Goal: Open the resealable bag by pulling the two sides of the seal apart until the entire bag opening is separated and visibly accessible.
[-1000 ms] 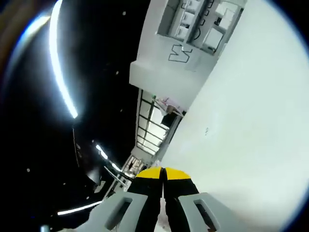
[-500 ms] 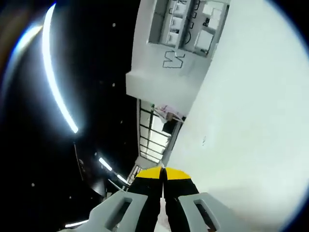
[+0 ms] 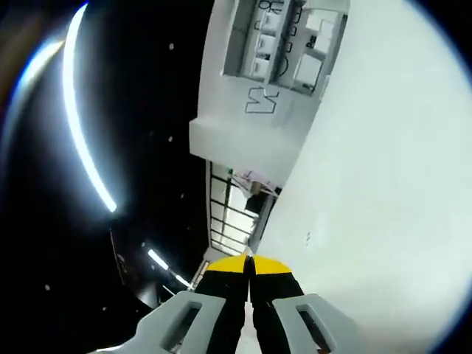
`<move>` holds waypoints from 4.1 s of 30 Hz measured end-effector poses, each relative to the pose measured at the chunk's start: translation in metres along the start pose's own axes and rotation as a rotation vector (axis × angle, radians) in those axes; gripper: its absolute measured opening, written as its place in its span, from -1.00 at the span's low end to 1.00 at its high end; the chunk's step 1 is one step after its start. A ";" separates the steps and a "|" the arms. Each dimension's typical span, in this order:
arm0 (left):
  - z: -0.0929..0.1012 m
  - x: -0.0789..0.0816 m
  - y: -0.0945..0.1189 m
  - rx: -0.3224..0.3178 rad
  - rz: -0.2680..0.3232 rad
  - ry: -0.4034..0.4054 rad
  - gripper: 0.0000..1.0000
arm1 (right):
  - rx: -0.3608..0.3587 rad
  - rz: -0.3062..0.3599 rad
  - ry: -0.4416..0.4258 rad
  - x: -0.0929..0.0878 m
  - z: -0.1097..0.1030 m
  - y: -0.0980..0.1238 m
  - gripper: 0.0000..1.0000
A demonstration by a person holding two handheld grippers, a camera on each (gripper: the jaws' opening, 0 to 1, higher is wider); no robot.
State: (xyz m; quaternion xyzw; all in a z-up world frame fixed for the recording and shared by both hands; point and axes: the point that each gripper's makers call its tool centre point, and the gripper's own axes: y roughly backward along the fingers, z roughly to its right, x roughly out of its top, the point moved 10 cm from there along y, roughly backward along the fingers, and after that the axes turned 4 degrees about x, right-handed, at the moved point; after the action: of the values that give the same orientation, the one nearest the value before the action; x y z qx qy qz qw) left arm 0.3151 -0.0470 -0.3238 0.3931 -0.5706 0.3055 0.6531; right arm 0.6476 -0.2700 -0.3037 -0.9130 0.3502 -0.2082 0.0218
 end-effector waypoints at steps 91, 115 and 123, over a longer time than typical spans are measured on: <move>-0.001 -0.001 0.000 0.015 -0.010 -0.018 0.76 | -0.124 -0.264 0.650 -0.009 -0.011 0.085 -0.29; -0.001 -0.002 0.000 0.019 -0.014 -0.020 0.75 | -0.092 -0.345 0.874 -0.025 -0.016 0.093 0.43; -0.001 -0.002 0.000 0.021 -0.012 -0.018 0.75 | -0.075 -0.337 0.907 -0.026 -0.018 0.096 0.79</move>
State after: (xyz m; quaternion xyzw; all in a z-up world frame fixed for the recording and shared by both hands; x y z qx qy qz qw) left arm 0.3150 -0.0458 -0.3255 0.4058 -0.5709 0.3039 0.6457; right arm 0.5626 -0.3239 -0.3147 -0.7743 0.1787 -0.5732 -0.1998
